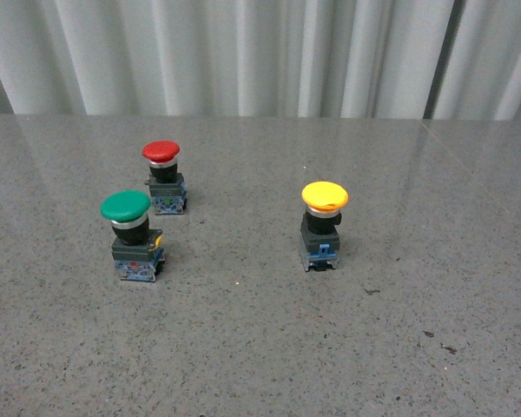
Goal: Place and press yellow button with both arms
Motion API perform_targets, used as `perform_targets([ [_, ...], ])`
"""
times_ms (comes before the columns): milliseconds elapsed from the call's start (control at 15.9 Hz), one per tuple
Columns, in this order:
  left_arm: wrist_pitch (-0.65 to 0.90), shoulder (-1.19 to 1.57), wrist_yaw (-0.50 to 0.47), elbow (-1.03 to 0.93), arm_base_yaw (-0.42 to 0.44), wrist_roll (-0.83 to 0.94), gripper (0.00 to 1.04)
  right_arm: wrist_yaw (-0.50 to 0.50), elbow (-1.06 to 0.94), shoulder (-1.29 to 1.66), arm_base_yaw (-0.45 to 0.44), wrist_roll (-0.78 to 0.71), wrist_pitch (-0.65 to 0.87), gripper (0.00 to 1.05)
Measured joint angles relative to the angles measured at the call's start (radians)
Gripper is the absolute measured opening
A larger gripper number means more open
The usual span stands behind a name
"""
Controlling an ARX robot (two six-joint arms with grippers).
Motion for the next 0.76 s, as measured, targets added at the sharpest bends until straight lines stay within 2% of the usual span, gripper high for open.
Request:
perform_targets([
  [757, 0.0, 0.0, 0.0, 0.0, 0.0, 0.0, 0.98, 0.0, 0.0, 0.0, 0.0, 0.0, 0.0, 0.98],
])
